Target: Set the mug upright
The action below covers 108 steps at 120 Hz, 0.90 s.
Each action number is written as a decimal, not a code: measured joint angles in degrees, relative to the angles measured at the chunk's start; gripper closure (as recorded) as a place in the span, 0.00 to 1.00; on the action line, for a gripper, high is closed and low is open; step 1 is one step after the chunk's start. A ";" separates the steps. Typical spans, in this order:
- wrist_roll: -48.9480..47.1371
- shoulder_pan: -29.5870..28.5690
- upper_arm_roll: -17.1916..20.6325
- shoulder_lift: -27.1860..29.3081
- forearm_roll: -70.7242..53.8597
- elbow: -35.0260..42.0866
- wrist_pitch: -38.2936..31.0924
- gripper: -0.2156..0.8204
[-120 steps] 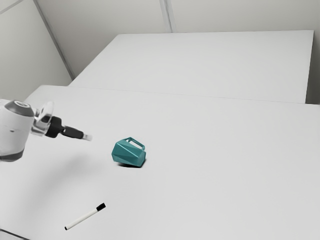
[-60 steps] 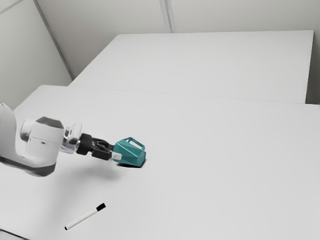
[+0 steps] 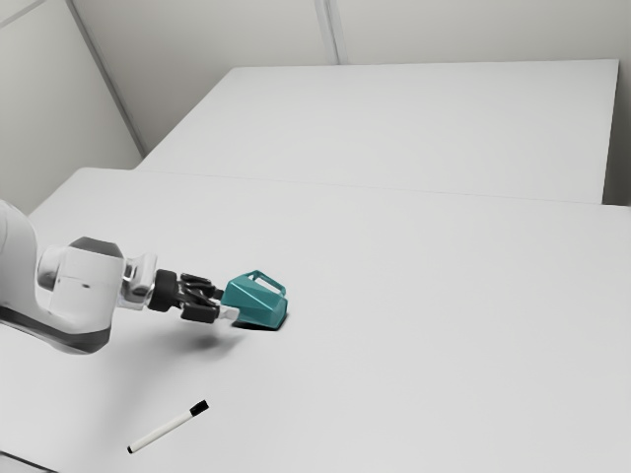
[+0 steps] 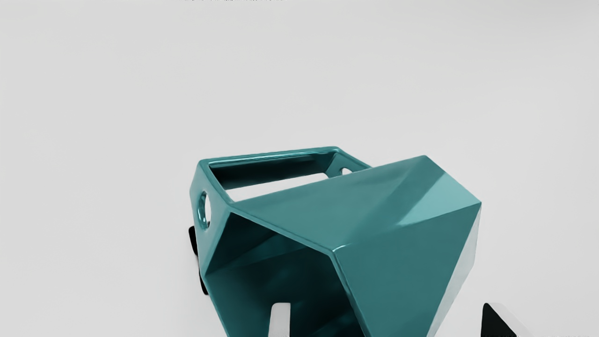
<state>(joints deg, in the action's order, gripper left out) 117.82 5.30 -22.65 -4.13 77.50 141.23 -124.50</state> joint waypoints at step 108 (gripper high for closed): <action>5.76 0.84 2.28 2.15 2.97 -2.84 0.26 0.92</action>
<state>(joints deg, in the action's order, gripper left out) 123.57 6.15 -20.37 -1.97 80.47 138.38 -124.24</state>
